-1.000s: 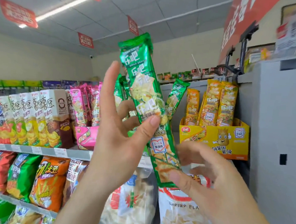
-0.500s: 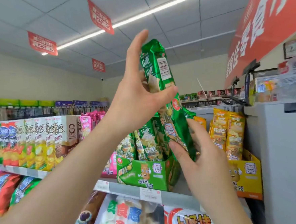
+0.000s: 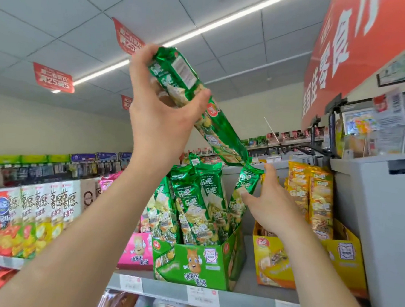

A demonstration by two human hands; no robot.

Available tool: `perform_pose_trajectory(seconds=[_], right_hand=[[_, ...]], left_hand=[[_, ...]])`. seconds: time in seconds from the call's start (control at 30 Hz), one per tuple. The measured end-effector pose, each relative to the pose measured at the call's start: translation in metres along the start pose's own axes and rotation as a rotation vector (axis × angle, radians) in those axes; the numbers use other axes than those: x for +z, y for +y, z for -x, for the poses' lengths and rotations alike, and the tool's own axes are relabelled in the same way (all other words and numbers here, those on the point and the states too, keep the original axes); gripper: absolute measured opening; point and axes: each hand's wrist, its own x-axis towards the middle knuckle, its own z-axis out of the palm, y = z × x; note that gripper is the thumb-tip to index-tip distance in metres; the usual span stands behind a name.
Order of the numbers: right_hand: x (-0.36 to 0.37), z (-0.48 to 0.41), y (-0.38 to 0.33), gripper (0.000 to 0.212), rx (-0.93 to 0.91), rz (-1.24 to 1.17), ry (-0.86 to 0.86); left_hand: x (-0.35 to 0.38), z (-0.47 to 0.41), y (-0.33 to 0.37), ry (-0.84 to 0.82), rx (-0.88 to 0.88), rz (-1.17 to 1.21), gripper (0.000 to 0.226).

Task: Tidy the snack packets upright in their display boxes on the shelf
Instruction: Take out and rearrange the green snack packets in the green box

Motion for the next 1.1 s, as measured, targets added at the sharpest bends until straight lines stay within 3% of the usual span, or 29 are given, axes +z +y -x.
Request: perform_pose_trajectory(seconds=[0.1,0.23,0.43,0.67,0.93,1.1], right_hand=[[0.008,-0.008,0.003,0.086,-0.002,-0.059,0.003],[0.013,-0.016,0.008,0.082,-0.004,-0.097,0.084],[0.015,-0.028,0.008,0.035,0.036,-0.19,0.05],[-0.005,-0.035,-0.01,0.025,-0.107,-0.47,0.218],[-0.019,-0.023,-0.029,0.04,-0.357,-0.489,0.572],[-0.02,-0.013,-0.027,0.043,-0.373,-0.473,0.586]], left_hand=[[0.003,-0.001,-0.003,0.027,0.055,-0.016,0.064],[0.007,0.011,-0.014,-0.191,-0.016,-0.26,0.063],[0.009,0.025,-0.026,-0.489,-0.124,-0.53,0.054],[0.009,0.011,-0.024,-0.597,-0.085,-0.702,0.049],[0.022,0.0,-0.026,-0.717,-0.061,-0.786,0.051],[0.031,-0.005,-0.032,-0.76,-0.076,-0.83,0.059]])
